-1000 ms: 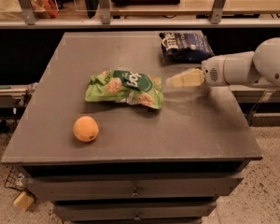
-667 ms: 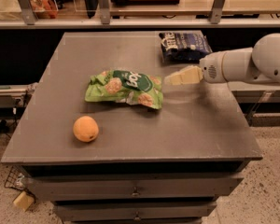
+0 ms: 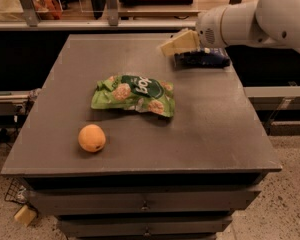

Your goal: Move green rice chip bag near orange

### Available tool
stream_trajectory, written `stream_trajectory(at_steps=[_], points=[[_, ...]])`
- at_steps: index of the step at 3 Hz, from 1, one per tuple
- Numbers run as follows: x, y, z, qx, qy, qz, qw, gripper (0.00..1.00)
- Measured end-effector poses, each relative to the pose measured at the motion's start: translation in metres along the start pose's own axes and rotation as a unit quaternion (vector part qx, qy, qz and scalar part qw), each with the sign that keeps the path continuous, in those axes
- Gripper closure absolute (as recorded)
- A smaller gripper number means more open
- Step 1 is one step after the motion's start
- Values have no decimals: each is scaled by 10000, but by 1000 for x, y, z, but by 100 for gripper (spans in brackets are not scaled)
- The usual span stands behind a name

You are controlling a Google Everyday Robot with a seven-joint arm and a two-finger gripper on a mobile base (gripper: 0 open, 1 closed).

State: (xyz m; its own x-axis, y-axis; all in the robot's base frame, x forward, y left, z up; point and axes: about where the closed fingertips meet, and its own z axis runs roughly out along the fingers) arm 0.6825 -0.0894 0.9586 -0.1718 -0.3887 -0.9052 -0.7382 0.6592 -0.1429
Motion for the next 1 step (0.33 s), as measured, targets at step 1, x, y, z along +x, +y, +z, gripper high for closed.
stream_trajectory(at_steps=[1], points=[[-39,-23,-17,409,-154,-304,9986,0]])
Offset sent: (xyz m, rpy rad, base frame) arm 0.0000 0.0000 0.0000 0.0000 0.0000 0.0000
